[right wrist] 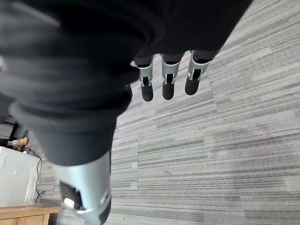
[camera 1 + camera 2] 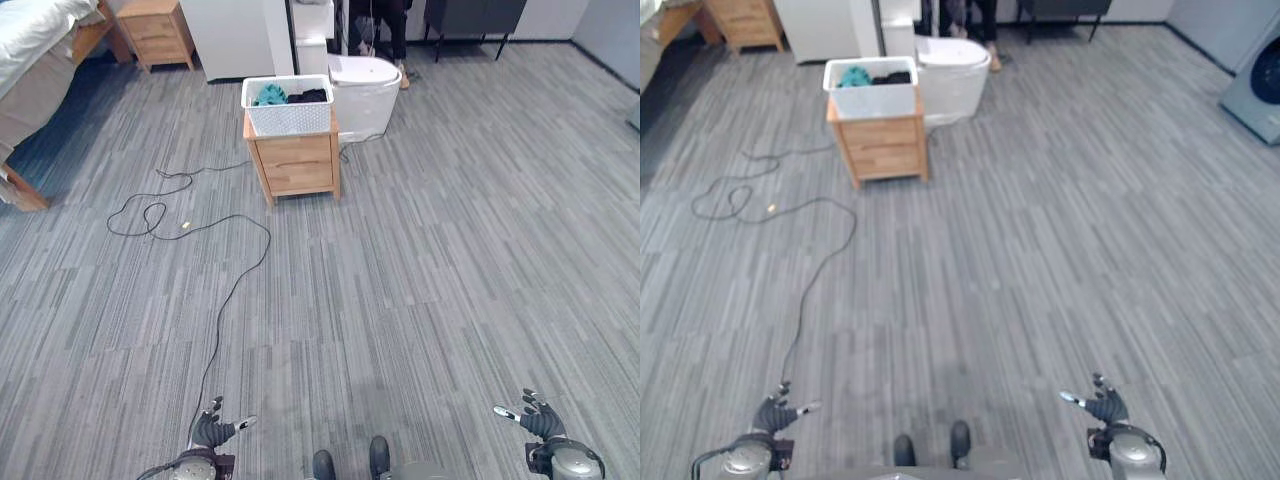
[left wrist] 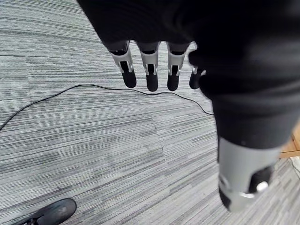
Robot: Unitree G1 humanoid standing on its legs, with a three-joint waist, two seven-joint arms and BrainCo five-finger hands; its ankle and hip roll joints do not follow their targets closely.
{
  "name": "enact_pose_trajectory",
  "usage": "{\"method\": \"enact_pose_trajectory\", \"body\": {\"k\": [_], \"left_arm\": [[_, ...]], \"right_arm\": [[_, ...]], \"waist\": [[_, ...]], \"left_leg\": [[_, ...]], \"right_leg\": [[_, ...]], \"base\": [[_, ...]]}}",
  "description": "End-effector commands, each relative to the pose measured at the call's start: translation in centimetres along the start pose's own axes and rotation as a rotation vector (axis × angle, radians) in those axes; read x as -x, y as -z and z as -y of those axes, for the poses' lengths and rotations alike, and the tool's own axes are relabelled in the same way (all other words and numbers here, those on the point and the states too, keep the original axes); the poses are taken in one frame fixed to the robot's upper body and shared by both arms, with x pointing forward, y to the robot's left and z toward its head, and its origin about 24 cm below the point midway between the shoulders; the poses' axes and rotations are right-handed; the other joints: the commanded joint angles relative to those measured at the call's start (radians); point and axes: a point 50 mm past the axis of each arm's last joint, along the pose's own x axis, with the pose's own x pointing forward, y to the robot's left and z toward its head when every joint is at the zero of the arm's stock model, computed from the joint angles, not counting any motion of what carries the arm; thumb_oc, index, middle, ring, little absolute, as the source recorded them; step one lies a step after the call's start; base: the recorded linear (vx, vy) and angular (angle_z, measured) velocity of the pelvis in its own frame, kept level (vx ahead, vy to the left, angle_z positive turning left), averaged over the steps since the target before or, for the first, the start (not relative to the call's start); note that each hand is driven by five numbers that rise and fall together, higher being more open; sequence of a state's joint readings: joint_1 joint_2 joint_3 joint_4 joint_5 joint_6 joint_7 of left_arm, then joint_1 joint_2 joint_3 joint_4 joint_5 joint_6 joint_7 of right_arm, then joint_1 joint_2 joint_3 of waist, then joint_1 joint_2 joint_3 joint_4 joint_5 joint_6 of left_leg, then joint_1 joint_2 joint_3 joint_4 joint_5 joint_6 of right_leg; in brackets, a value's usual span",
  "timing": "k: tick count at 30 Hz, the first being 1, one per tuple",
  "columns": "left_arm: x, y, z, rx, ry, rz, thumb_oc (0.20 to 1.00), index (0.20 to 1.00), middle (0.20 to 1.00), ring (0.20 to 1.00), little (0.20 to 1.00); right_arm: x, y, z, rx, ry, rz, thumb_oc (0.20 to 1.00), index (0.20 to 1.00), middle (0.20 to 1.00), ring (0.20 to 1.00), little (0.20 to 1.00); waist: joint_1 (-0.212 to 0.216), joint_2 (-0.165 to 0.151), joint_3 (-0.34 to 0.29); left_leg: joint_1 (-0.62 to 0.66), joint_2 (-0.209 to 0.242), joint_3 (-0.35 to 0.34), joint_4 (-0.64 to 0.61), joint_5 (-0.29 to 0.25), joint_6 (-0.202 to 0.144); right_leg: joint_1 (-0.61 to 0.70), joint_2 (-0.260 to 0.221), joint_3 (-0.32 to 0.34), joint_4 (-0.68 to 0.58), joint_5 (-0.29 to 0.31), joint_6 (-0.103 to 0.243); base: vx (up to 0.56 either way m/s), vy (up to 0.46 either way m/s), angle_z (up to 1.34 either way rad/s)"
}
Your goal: Grab the laundry basket,head to the washer,open it,put in the laundry and shut it.
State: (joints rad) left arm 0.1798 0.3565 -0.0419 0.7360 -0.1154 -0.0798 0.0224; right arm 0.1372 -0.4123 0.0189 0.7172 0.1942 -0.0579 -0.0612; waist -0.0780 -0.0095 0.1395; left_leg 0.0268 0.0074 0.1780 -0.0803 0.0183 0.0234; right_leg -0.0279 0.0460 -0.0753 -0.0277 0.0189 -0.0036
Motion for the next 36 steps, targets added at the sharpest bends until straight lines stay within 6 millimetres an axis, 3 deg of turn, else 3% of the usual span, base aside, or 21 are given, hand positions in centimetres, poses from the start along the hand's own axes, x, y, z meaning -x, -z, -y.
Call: {"method": "enact_pose_trajectory", "body": {"k": [1, 17, 22, 24, 25, 32, 36], "left_arm": [[-0.2, -1.5, -2.1, 0.021, -0.068, 0.061, 1.0, 1.0, 1.0, 1.0, 1.0], [-0.7, -3.2, -2.2, 0.081, -0.092, 0.111, 1.0, 1.0, 1.0, 1.0, 1.0], [-0.8, -3.7, -2.5, 0.078, -0.1, 0.125, 1.0, 1.0, 1.0, 1.0, 1.0], [-0.9, -4.4, -2.8, 0.052, -0.107, 0.144, 1.0, 1.0, 1.0, 1.0, 1.0], [-0.9, -4.6, -2.7, 0.05, -0.101, 0.151, 1.0, 1.0, 1.0, 1.0, 1.0], [-1.2, -4.7, -1.8, 0.053, -0.074, 0.152, 1.0, 1.0, 1.0, 1.0, 1.0], [-1.2, -4.8, -1.2, 0.032, -0.05, 0.158, 1.0, 1.0, 1.0, 1.0, 1.0]], "right_arm": [[-0.5, -2.2, -1.0, 0.03, -0.027, 0.086, 1.0, 1.0, 1.0, 1.0, 1.0], [-1.1, -2.9, -1.9, 0.041, -0.03, 0.083, 1.0, 1.0, 1.0, 1.0, 1.0], [-1.2, -3.3, -2.5, 0.037, -0.042, 0.097, 1.0, 1.0, 1.0, 1.0, 1.0], [-1.2, -4.0, -3.1, 0.057, -0.063, 0.12, 1.0, 1.0, 1.0, 1.0, 1.0], [-1.2, -4.1, -3.2, 0.064, -0.066, 0.127, 1.0, 1.0, 1.0, 1.0, 1.0], [-1.2, -4.3, -2.8, 0.089, -0.061, 0.137, 1.0, 1.0, 1.0, 1.0, 1.0], [-1.0, -3.5, -2.5, 0.09, -0.055, 0.117, 1.0, 1.0, 1.0, 1.0, 1.0]], "waist": [[0.003, -0.042, -0.007], [0.03, -0.065, 0.026], [0.038, -0.071, 0.044], [0.032, -0.066, 0.078], [0.028, -0.064, 0.084], [-0.004, -0.053, 0.11], [-0.016, -0.053, 0.101]], "left_leg": [[0.025, -0.007, -0.039, 0.016, -0.074, -0.039], [-0.055, -0.035, -0.056, 0.142, -0.141, -0.008], [-0.079, -0.049, -0.063, 0.167, -0.159, 0.008], [-0.054, -0.051, -0.065, 0.169, -0.179, 0.019], [-0.032, -0.053, -0.06, 0.162, -0.186, 0.019], [0.075, -0.072, -0.067, 0.141, -0.237, 0.013], [0.106, -0.089, -0.093, 0.153, -0.269, 0.006]], "right_leg": [[0.048, -0.11, 0.04, -0.019, -0.065, 0.14], [0.012, -0.151, 0.02, 0.06, -0.084, 0.165], [-0.039, -0.156, 0.03, 0.158, -0.092, 0.18], [-0.133, -0.147, 0.008, 0.335, -0.08, 0.186], [-0.16, -0.146, -0.007, 0.345, -0.066, 0.183], [-0.256, -0.154, -0.143, 0.181, -0.024, 0.174], [-0.239, -0.151, -0.124, 0.141, -0.018, 0.171]], "base": [[0.0, 0.0, 0.0], [0.05, 0.063, 0.02], [0.04, 0.094, -0.05], [0.11, 0.131, -0.1], [0.18, 0.09, -0.11], [0.21, -0.032, -0.07], [0.22, -0.095, 0.41]]}}
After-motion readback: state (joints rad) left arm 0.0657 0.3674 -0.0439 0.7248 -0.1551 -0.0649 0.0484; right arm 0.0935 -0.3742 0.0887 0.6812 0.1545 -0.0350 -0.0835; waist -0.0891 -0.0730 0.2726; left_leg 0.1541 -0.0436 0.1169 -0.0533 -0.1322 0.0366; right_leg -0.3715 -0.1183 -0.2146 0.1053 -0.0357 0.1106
